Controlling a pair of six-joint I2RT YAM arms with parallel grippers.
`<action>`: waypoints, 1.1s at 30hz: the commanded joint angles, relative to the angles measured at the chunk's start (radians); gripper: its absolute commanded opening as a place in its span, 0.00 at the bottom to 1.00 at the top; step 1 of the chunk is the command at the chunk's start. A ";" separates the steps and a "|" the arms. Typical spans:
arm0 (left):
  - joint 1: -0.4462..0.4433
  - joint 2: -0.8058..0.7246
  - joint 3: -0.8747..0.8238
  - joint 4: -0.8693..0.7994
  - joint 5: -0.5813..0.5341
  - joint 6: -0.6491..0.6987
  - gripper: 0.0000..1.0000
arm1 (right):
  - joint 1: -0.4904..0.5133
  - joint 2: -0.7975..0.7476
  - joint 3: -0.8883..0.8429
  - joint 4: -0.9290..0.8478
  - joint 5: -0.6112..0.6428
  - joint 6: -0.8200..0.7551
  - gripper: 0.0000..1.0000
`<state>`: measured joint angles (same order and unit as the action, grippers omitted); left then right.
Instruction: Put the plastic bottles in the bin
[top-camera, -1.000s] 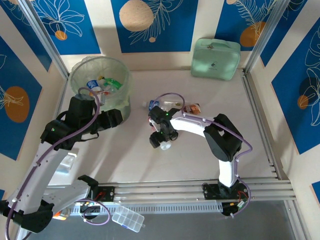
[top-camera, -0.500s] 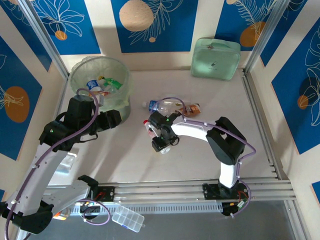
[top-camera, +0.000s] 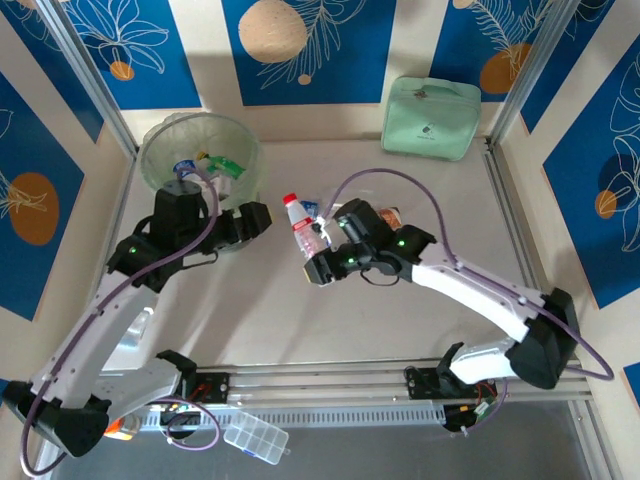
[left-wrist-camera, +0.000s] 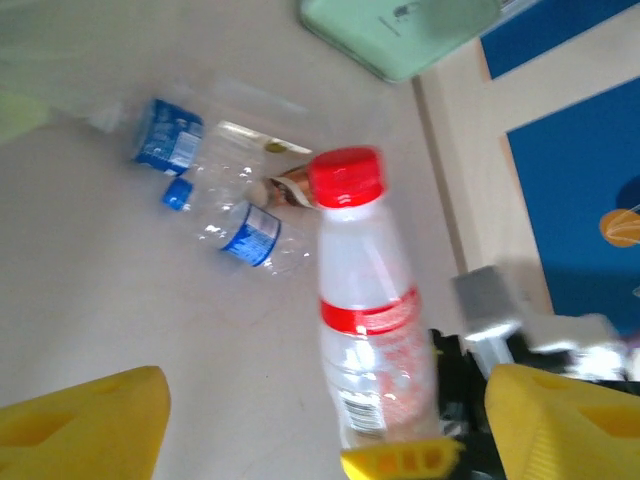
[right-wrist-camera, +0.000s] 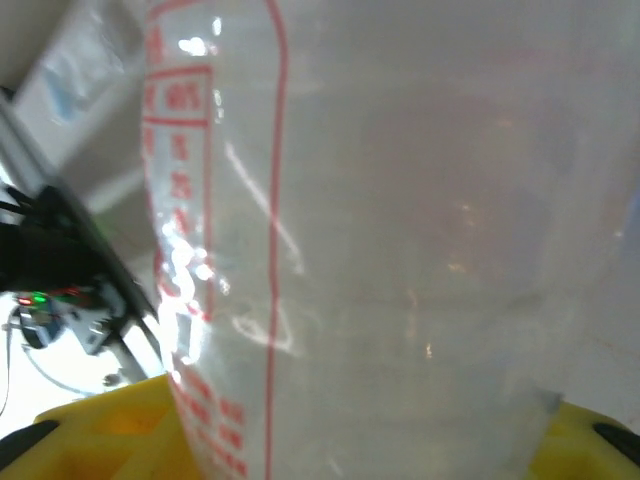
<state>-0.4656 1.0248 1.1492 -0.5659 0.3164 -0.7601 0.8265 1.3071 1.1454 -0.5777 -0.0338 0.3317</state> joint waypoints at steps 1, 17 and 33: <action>-0.016 0.014 -0.045 0.257 0.131 -0.069 0.85 | -0.041 -0.061 0.008 0.049 -0.119 0.046 0.50; -0.142 0.284 -0.066 1.019 0.356 -0.280 0.83 | -0.224 -0.169 0.080 0.194 -0.377 0.252 0.53; -0.192 0.399 0.023 1.184 0.458 -0.356 0.70 | -0.253 -0.175 0.110 0.166 -0.434 0.246 0.53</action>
<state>-0.6445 1.4097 1.1240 0.5480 0.7155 -1.1004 0.5789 1.1442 1.2175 -0.4080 -0.4278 0.5777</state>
